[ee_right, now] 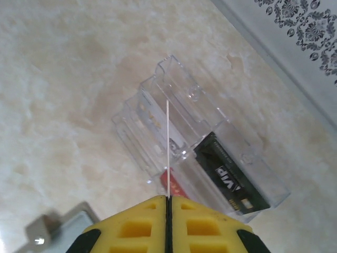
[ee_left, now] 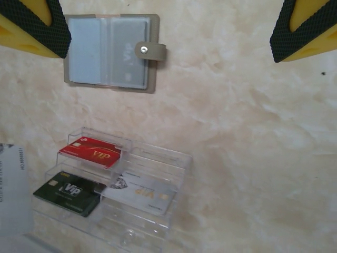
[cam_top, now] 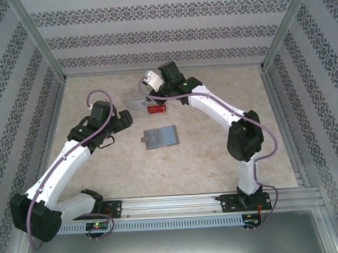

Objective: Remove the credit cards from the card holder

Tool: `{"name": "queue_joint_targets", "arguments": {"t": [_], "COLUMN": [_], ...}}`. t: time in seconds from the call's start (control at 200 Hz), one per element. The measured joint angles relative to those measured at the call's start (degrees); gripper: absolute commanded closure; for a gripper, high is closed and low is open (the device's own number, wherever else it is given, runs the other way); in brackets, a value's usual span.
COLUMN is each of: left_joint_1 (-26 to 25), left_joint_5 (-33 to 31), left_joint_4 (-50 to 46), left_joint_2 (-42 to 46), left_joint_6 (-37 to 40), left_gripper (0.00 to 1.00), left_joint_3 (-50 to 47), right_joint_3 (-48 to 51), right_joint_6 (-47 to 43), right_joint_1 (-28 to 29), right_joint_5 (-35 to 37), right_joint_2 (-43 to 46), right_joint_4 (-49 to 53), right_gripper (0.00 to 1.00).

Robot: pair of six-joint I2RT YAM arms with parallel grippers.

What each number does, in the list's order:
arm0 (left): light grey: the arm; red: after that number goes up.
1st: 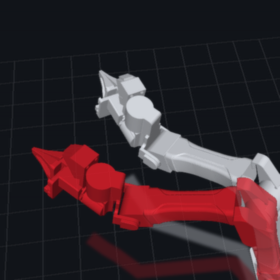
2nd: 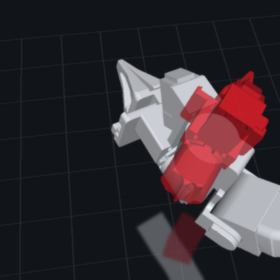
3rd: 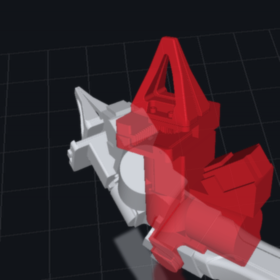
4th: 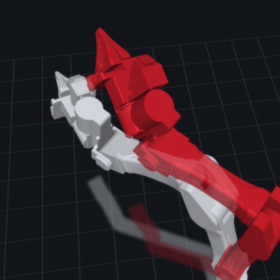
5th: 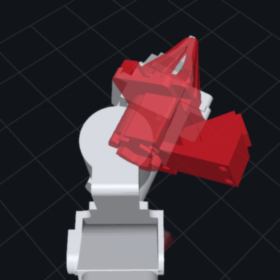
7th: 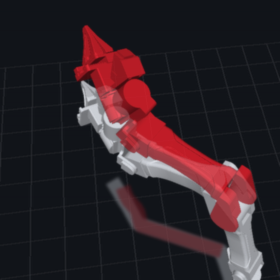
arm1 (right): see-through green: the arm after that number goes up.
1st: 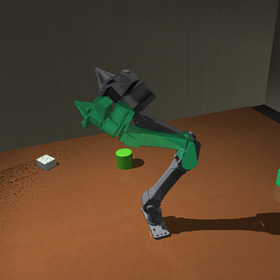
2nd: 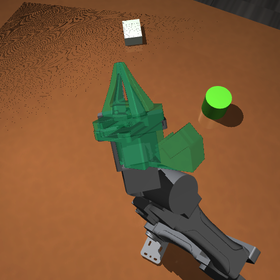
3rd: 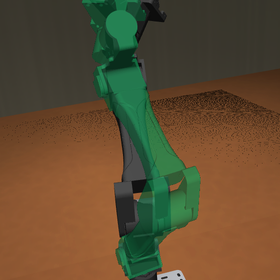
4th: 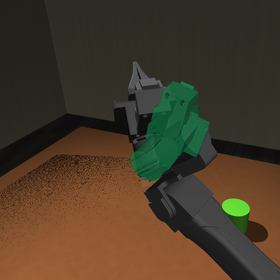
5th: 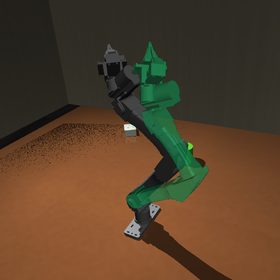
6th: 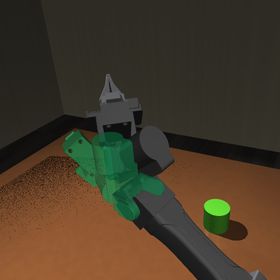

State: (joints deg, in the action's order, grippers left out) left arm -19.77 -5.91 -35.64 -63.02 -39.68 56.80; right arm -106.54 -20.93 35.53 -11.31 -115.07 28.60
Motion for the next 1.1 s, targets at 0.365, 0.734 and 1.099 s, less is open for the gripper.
{"name": "queue_joint_targets", "arguments": {"t": [0.365, 0.734, 1.099], "left_joint_1": [2.49, 3.3, 3.78], "left_joint_5": [-2.64, -3.78, -3.74], "left_joint_4": [-4.68, -8.24, -9.53], "left_joint_2": [4.02, 5.88, 6.1], "left_joint_6": [0.15, 0.26, 0.24], "left_gripper": [0.0, 0.0, 0.0], "left_joint_3": [0.0, 0.0, 0.0], "right_joint_3": [-7.96, -16.74, -19.15], "right_joint_6": [-12.79, -19.85, -24.11], "right_joint_1": [3.23, 8.22, 8.2], "right_joint_5": [5.84, 13.27, 16.52], "right_joint_2": [-7.76, -19.74, -22.88], "right_joint_4": [4.39, 3.02, -0.22], "right_gripper": [1.0, 1.0, 1.0]}}
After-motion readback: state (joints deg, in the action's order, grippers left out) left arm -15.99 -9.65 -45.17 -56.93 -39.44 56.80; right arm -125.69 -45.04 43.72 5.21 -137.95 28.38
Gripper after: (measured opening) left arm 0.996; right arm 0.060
